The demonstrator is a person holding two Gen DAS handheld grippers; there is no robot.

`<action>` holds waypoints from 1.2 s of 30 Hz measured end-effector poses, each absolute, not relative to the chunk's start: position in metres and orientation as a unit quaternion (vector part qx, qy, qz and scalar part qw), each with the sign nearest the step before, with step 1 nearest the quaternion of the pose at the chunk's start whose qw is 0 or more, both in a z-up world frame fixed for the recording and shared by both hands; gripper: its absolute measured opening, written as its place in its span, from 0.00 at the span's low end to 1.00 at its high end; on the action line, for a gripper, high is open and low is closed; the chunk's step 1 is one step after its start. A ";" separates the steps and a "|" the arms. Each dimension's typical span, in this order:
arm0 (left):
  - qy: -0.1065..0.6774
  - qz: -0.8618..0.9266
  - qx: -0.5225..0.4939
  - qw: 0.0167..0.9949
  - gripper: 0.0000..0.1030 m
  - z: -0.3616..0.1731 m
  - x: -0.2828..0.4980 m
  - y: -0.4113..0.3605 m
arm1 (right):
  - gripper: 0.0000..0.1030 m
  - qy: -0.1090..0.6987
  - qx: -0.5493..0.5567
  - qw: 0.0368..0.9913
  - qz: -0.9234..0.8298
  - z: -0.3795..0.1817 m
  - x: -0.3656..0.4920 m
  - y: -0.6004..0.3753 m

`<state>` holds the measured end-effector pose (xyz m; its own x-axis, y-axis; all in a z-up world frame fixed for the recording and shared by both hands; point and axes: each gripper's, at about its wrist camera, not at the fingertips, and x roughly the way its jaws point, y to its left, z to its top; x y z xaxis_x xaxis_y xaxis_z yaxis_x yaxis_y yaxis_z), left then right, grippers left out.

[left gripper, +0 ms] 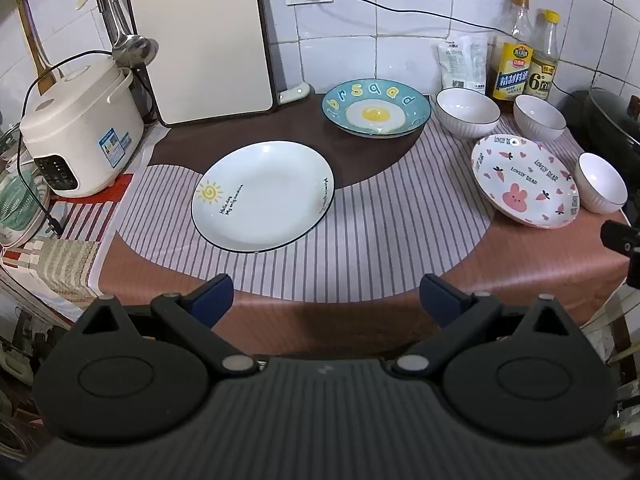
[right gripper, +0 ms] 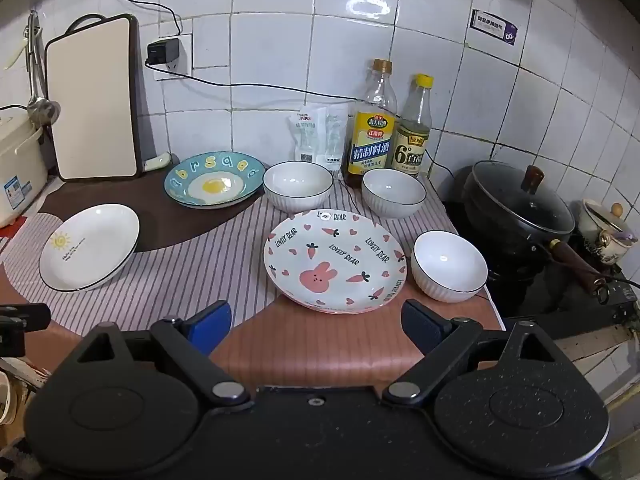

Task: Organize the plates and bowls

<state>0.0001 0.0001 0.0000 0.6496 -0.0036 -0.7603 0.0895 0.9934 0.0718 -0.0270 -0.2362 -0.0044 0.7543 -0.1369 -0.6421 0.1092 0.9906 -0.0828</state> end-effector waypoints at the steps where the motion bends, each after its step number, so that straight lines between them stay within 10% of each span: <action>1: 0.419 -0.025 0.052 0.906 0.98 0.000 0.000 0.000 | 0.92 0.342 -0.016 0.937 -0.065 -0.005 -0.028 -0.237; 36: 0.379 -0.010 0.047 0.924 0.98 -0.002 -0.015 -0.002 | 0.92 0.294 -0.006 0.953 -0.067 -0.008 -0.048 -0.246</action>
